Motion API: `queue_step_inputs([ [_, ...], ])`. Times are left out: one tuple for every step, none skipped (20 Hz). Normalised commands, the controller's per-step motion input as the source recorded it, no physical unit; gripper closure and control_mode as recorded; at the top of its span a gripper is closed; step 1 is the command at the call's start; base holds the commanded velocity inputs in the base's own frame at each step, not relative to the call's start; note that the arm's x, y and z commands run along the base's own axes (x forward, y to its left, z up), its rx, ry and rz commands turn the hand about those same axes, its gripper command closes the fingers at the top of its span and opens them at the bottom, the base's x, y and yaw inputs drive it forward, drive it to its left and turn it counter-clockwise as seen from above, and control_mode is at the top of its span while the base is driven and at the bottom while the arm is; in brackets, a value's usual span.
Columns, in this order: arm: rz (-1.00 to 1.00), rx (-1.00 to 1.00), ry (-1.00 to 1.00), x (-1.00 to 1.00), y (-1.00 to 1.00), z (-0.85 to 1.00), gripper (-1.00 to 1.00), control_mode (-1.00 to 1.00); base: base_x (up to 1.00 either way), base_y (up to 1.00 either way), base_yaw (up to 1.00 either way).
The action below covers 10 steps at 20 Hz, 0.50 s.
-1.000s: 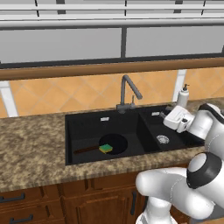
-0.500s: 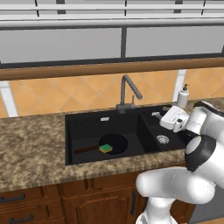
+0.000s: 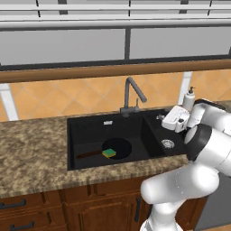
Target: Pick the pan and sponge and place them into the sink. Then turn on the water.
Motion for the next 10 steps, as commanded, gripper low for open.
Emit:
queue_step_inputs([
  [0.0,0.0,0.09,0.4,0.0,0.0,-1.0,-1.0,0.0,0.0,0.0],
  [0.0,0.02,0.09,0.37,0.0,0.0,-1.0,-1.0,0.0,0.0,0.0],
  [0.0,0.04,0.09,0.34,0.0,0.0,-1.0,-1.0,0.0,0.0,0.0],
  [0.0,0.05,0.09,0.27,0.0,0.0,-1.0,-1.0,0.0,0.0,0.0],
  [0.0,0.05,0.06,0.2,0.0,0.0,-1.0,-1.0,0.0,0.0,0.0],
  [0.0,0.04,0.04,0.18,0.0,0.0,-1.0,-1.0,0.0,0.0,0.0],
  [0.0,0.03,0.03,0.16,0.0,0.0,-1.0,-1.0,0.0,0.0,0.0],
  [0.0,0.01,0.01,0.17,0.01,0.0,-1.0,-1.0,0.0,0.0,0.0],
  [0.0,0.0,0.0,0.14,0.04,0.0,-1.0,-1.0,0.0,0.0,0.0],
  [0.0,0.0,0.0,0.1,0.14,0.0,-1.0,-1.0,0.0,0.0,0.0],
])
